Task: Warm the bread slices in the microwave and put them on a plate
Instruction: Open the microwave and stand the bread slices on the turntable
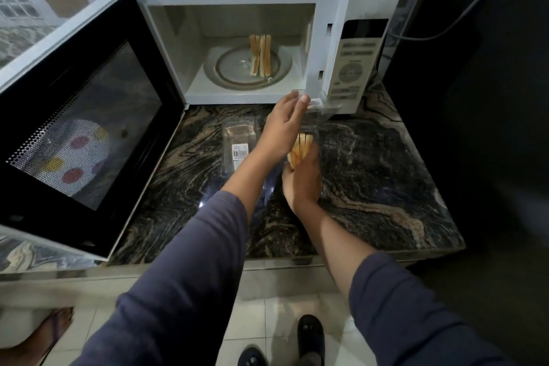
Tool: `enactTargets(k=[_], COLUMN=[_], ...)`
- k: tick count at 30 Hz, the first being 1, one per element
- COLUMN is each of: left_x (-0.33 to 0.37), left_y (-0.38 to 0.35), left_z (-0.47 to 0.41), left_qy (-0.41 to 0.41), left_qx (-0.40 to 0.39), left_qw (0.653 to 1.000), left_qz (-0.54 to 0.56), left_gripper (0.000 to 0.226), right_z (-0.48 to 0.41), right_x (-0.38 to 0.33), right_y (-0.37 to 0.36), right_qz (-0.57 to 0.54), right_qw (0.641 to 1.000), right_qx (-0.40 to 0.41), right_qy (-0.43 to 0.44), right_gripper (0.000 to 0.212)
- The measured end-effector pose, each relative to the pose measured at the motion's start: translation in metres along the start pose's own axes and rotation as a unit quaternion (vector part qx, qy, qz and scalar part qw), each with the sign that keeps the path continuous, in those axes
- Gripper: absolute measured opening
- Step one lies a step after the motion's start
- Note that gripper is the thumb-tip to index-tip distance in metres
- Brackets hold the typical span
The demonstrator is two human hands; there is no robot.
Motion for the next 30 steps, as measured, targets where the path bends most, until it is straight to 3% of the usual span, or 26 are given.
enactTargets(k=[8, 23, 30], left_x=[-0.001, -0.002, -0.009], left_y=[-0.002, -0.007, -0.013], left_z=[0.006, 0.022, 0.041], left_qy=[-0.034, -0.075, -0.116], left_qx=[-0.047, -0.085, -0.103], left_qw=[0.997, 0.988, 0.981], left_qz=[-0.053, -0.102, -0.116], left_gripper=[0.048, 0.04, 0.042], right_z=[-0.015, 0.016, 0.038], right_x=[-0.005, 0.027, 0.054], right_y=[0.031, 0.101, 0.133], right_qz=[-0.152, -0.218, -0.278], right_qw=[0.986, 0.974, 0.951], right_qx=[-0.064, 0.025, 0.095], right_qy=[-0.041, -0.055, -0.091], right_gripper=[0.049, 0.042, 0.056])
Point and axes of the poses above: each hand's wrist, its own z-axis away from the middle knuckle, its own y-axis out of the back of the hand, x = y × z, the point moved 2 cm from there along -z, towards the middle knuckle, and after that the axes turned 4 degrees about -y, right-handed, at the moved point
